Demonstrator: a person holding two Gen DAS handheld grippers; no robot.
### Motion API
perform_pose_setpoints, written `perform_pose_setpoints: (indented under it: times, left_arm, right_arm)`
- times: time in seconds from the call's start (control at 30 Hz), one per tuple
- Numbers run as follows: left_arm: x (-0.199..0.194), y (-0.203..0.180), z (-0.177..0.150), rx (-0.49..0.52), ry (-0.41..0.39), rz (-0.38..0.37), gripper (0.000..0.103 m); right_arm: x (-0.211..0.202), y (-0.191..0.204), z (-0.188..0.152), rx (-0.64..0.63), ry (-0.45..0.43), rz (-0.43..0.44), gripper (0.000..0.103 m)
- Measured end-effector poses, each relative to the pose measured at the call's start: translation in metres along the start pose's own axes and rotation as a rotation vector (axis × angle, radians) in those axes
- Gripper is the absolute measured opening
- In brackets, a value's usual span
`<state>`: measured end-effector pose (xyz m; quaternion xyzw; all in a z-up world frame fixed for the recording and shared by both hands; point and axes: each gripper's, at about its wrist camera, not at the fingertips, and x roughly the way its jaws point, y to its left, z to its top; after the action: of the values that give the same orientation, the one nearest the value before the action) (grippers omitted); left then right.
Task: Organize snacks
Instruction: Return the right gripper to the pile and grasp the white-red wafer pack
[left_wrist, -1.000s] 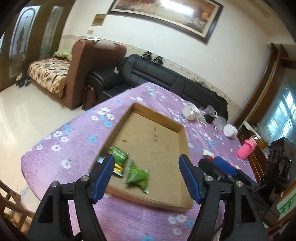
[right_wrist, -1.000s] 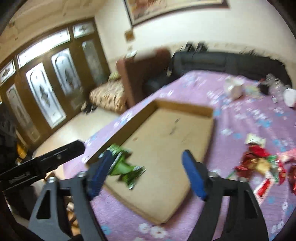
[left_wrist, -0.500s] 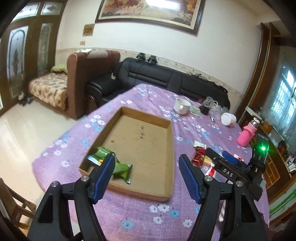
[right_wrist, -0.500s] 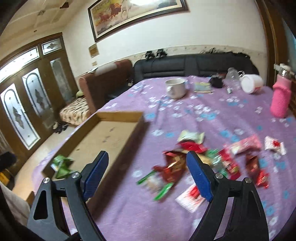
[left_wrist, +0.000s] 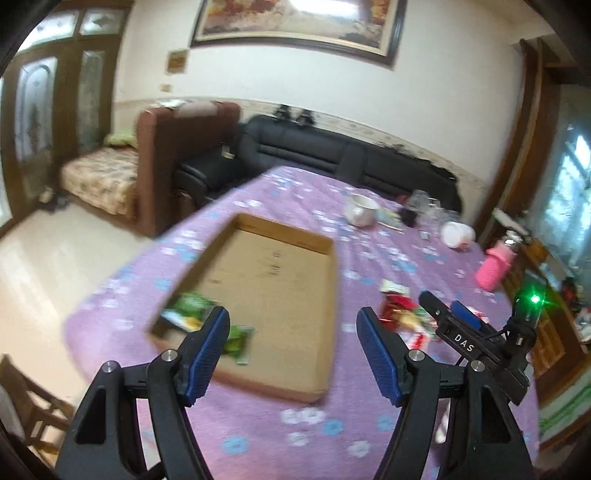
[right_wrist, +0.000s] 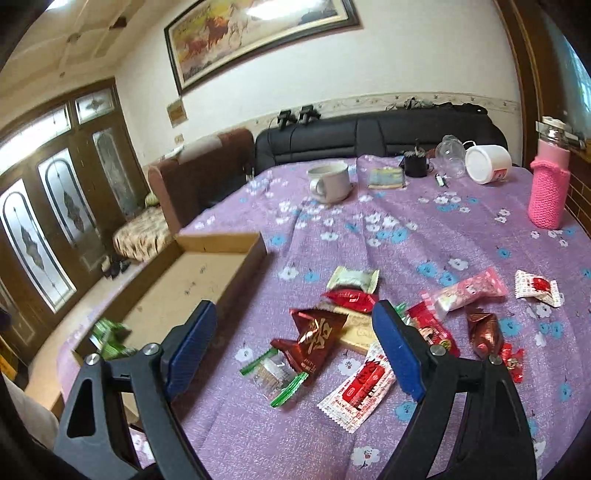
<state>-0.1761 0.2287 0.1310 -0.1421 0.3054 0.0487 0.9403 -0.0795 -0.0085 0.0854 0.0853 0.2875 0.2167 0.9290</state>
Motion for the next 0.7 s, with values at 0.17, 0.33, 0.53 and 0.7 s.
perform_pose_setpoints:
  times: [0.17, 0.33, 0.53, 0.7]
  left_arm:
    - [0.052, -0.035, -0.013, 0.024, 0.108, -0.174, 0.07]
    - [0.069, -0.061, -0.019, 0.09, 0.146, -0.275, 0.07]
    - [0.076, -0.059, -0.025, 0.121, 0.171, -0.27, 0.069]
    - [0.09, -0.06, -0.022, 0.149, 0.206, -0.225, 0.069]
  right_arm:
    - [-0.035, -0.022, -0.004, -0.047, -0.003, -0.033, 0.087]
    - [-0.041, -0.08, -0.024, 0.036, 0.134, -0.112, 0.086]
    - [-0.025, -0.102, -0.025, 0.109, 0.227, -0.07, 0.086]
    - [0.024, -0.068, -0.027, 0.072, 0.331, -0.068, 0.082]
